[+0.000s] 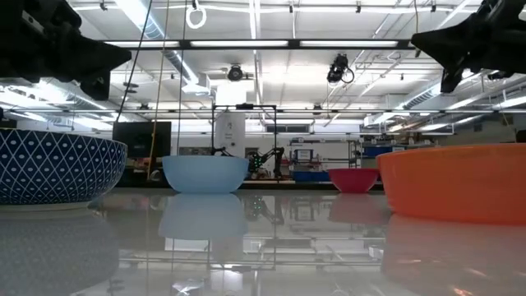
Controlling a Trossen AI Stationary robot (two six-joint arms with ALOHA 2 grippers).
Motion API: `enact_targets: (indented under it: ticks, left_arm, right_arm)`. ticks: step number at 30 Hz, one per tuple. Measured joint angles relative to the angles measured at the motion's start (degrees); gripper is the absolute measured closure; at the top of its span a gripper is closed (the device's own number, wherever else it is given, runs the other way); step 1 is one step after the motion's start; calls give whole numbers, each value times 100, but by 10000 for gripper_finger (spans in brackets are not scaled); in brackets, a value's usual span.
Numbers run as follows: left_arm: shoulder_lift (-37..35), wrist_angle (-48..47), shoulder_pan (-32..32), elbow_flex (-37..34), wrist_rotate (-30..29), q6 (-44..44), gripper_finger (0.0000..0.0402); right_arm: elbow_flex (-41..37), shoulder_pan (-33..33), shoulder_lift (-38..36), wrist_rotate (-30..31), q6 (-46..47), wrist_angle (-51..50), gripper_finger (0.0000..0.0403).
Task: Nest bowls inside each other
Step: Stack the orange bowl onto the blue bowl
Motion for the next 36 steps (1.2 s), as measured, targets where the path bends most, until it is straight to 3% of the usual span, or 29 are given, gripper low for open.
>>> enact_targets:
  ticks: [7,12,16,20,26,33,36]
  left_arm:
    - [1,48,7,0,-57,1064,383]
    - [2,82,15,0,-713,1352,383]
    - [2,3,14,0,-735,1459,383]
    - [10,-188,15,0,-754,1412,383]
    - [324,-95,26,-2,-930,1275,380]
    - [1215,542,393,-4,-1055,656,328]
    - [1708,788,548,-7,-1048,367,296]
  right_arm:
    - [0,0,0,420,122,55,384]
    - [0,0,139,760,1208,-285,384]
    - [-4,-2,554,904,1873,-929,384]
    - [-4,-4,1158,887,2400,-688,373]
    - [149,-4,2178,593,2374,591,326]
    - [778,-4,3584,659,2184,364,242]
    - [966,-106,4253,1075,2177,333,207]
